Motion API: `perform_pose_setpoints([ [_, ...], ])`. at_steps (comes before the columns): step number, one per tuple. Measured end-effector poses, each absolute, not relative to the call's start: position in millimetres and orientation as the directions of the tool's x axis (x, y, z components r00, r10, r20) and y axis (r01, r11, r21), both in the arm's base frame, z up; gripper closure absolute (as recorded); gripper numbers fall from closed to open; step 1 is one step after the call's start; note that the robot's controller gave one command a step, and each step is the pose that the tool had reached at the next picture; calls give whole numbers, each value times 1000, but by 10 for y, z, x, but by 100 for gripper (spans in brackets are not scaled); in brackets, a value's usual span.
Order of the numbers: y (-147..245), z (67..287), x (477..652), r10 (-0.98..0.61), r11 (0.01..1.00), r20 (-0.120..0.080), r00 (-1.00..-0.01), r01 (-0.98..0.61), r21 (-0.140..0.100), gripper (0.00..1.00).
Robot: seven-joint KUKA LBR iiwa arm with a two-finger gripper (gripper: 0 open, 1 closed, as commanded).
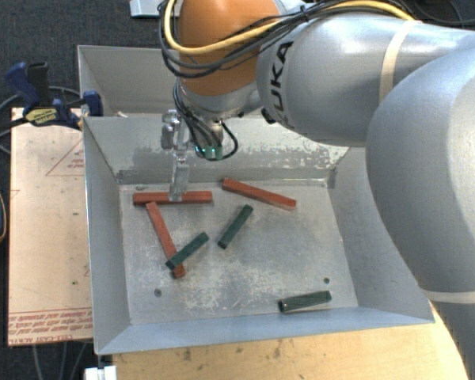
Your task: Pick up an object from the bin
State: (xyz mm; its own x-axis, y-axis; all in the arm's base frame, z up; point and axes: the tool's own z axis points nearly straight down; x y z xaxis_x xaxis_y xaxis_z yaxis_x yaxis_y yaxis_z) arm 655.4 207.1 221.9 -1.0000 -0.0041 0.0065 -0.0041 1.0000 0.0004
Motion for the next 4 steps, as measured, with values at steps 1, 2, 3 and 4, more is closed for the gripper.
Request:
perform_pose_setpoints([
  [1, 2041, 1018, 6357, -524, 852, 3, -852, -524, 2, 0],
  [2, 1846, 710, 5613, -550, 835, -2, -835, -550, 2, 0],
  [3, 1933, 834, 5043, -383, 924, 1, -924, -383, 2, 0],
  [4, 911, 766, 4920, -169, 986, -7, -986, -169, -1, 0],
])
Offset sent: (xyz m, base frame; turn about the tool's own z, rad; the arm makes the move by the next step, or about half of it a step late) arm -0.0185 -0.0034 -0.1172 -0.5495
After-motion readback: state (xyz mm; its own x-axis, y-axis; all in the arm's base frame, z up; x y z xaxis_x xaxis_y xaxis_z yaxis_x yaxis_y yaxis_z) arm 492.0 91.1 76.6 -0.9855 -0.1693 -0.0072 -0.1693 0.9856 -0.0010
